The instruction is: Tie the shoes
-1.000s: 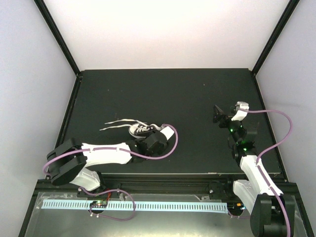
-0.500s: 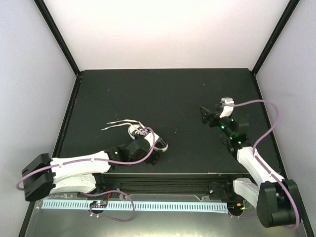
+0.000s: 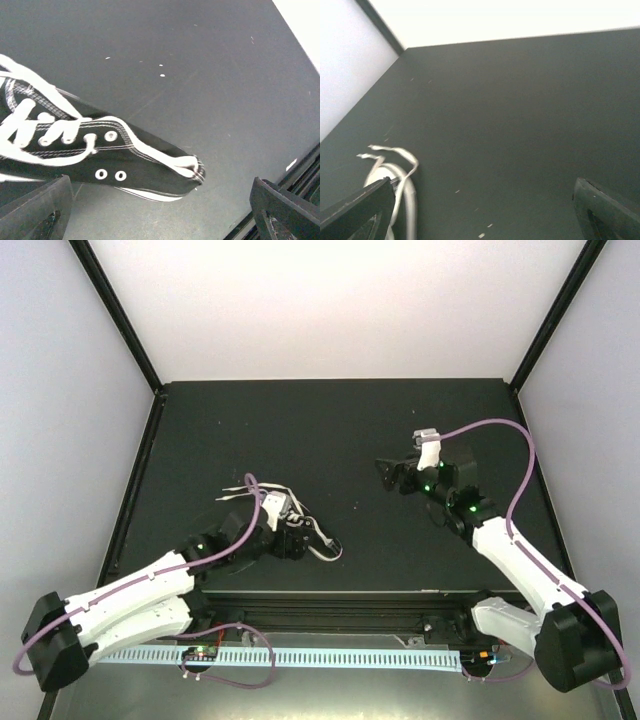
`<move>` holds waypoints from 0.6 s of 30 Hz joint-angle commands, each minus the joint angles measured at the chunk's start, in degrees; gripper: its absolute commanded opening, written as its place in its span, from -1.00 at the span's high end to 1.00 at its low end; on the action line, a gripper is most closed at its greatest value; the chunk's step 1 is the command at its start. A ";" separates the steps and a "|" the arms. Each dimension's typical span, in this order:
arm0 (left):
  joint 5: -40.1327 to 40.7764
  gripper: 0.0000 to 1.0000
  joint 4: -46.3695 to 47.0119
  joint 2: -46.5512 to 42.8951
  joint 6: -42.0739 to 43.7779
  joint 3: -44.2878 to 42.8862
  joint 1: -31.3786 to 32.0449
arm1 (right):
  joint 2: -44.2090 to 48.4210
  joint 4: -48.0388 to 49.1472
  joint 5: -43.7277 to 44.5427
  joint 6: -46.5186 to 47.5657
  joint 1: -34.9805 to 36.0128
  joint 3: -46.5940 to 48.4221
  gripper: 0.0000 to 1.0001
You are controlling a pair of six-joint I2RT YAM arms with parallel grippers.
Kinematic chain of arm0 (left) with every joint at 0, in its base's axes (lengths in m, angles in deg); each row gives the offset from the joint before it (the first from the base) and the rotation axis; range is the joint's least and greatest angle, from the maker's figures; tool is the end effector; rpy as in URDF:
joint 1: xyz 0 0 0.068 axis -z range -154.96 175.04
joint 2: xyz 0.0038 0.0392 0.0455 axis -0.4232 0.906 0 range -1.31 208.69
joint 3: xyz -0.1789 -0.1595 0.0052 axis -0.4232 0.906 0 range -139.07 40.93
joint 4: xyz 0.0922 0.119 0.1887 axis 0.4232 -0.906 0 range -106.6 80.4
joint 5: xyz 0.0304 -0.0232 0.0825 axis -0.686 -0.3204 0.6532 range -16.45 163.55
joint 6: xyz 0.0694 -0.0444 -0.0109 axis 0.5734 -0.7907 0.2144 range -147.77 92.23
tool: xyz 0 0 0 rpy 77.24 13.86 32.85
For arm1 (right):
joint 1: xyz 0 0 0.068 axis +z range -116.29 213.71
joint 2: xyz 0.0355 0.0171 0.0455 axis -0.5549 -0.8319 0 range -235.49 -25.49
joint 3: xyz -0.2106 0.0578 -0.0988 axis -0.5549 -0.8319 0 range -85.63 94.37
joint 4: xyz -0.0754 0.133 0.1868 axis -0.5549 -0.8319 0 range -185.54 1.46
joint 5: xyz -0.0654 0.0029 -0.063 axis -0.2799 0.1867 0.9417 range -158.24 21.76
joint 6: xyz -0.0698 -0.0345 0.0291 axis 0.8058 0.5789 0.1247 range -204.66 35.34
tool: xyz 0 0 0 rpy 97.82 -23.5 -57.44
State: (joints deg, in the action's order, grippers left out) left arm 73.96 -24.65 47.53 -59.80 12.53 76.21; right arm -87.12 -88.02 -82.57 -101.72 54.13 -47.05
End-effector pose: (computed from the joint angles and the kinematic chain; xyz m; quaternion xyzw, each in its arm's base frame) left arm 0.1374 -0.1699 0.1794 0.1463 0.8769 -0.3016 0.3445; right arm 0.2499 0.1123 0.2280 -0.0935 0.8227 0.2752 0.4885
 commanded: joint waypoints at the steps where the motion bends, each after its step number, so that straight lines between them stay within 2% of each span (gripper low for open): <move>1: -12.01 -0.98 4.91 -1.33 -11.98 3.62 -9.00 | 0.30 -10.26 -5.69 -7.11 3.94 -0.51 -1.00; 5: -18.43 -0.98 7.03 1.04 -13.70 5.25 -16.84 | -1.94 -7.69 -10.34 -12.14 11.52 -4.24 -0.99; 10: -22.18 -0.98 7.78 6.62 -11.11 5.32 -23.57 | -9.60 -3.58 -9.38 -15.71 23.19 -3.96 -0.99; 16: -19.72 -0.98 4.07 16.77 -4.63 1.76 -27.20 | -20.89 -2.81 -8.46 -16.74 31.40 1.29 -0.99; 18: -20.01 -0.98 5.59 19.78 -3.44 0.90 -27.27 | -22.74 -4.06 -6.28 -16.61 33.66 3.10 -0.99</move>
State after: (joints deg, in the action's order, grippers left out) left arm 55.31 -19.40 62.74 -67.47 17.14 49.77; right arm -106.90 -92.26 -91.16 -116.85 83.81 -48.53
